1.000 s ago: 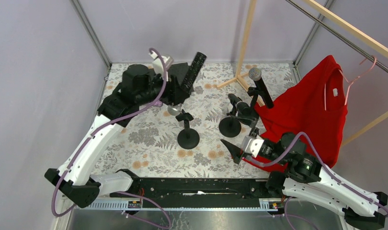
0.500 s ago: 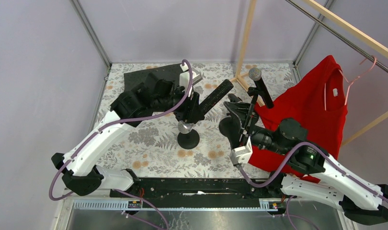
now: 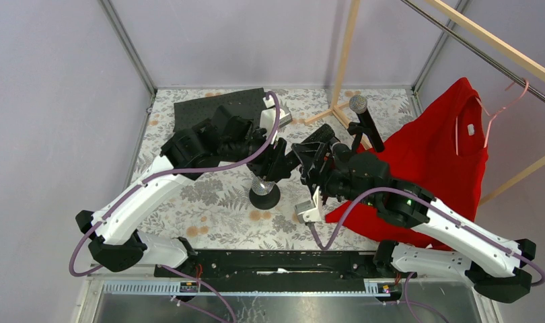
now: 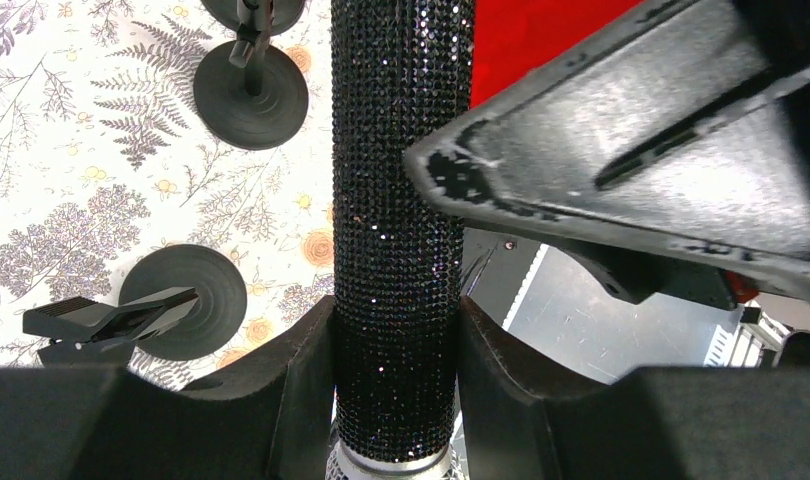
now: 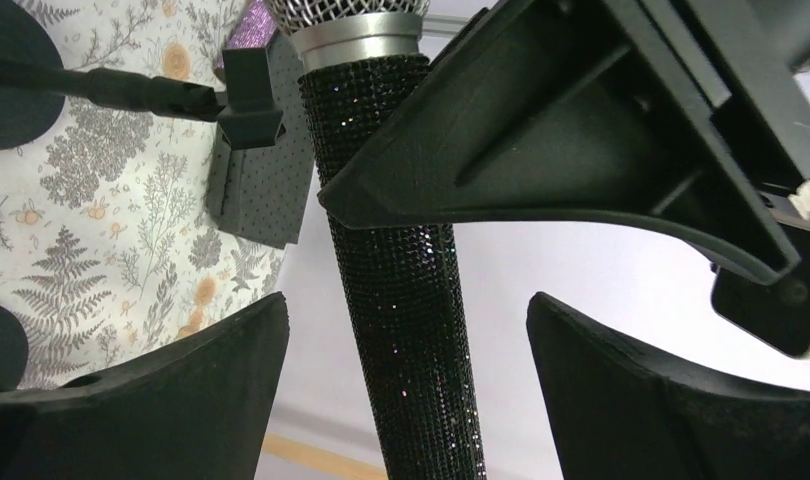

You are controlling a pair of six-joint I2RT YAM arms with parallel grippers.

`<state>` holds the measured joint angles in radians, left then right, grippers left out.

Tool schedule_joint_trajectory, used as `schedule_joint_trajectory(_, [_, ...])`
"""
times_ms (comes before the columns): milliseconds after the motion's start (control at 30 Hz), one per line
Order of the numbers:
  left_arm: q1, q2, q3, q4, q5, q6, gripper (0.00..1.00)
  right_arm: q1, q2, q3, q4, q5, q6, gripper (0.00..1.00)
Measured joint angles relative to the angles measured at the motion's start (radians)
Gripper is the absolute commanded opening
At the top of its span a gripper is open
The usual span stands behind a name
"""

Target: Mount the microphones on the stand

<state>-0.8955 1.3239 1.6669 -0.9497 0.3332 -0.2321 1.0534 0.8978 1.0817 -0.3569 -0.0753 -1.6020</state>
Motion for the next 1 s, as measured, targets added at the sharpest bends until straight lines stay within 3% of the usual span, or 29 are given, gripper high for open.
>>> schedule_joint_trajectory(167, [-0.008, 0.0, 0.0, 0.0, 0.002, 0.003, 0.0, 0.0, 0.04, 0.021, -0.013, 0.039, -0.037, 0.9])
schedule_joint_trajectory(333, [-0.013, 0.0, -0.001, -0.001, 0.002, 0.012, 0.0, 0.0, 0.078, 0.03, -0.013, 0.085, -0.062, 0.81])
schedule_joint_trajectory(467, [-0.013, -0.003, -0.008, -0.003, 0.0, 0.018, 0.0, 0.0, 0.097, 0.03, -0.013, 0.104, -0.08, 0.58])
schedule_joint_trajectory(567, [-0.014, -0.006, -0.009, -0.007, -0.007, 0.019, 0.01, 0.0, 0.1, 0.031, -0.011, 0.11, -0.087, 0.5])
schedule_joint_trajectory(700, [-0.015, -0.013, -0.014, -0.007, -0.014, 0.023, 0.18, 0.0, 0.1, 0.031, 0.0, 0.108, -0.089, 0.36])
schedule_joint_trajectory(767, [-0.016, -0.014, -0.016, -0.006, -0.018, 0.023, 0.33, 0.0, 0.101, 0.031, 0.002, 0.108, -0.09, 0.28])
schedule_joint_trajectory(833, [-0.016, -0.019, -0.022, 0.0, -0.021, 0.023, 0.52, 0.0, 0.101, 0.031, 0.003, 0.107, -0.09, 0.13])
schedule_joint_trajectory(1000, [-0.016, -0.056, -0.041, 0.03, -0.024, 0.022, 0.8, 0.0, 0.101, 0.031, 0.013, 0.105, -0.09, 0.09])
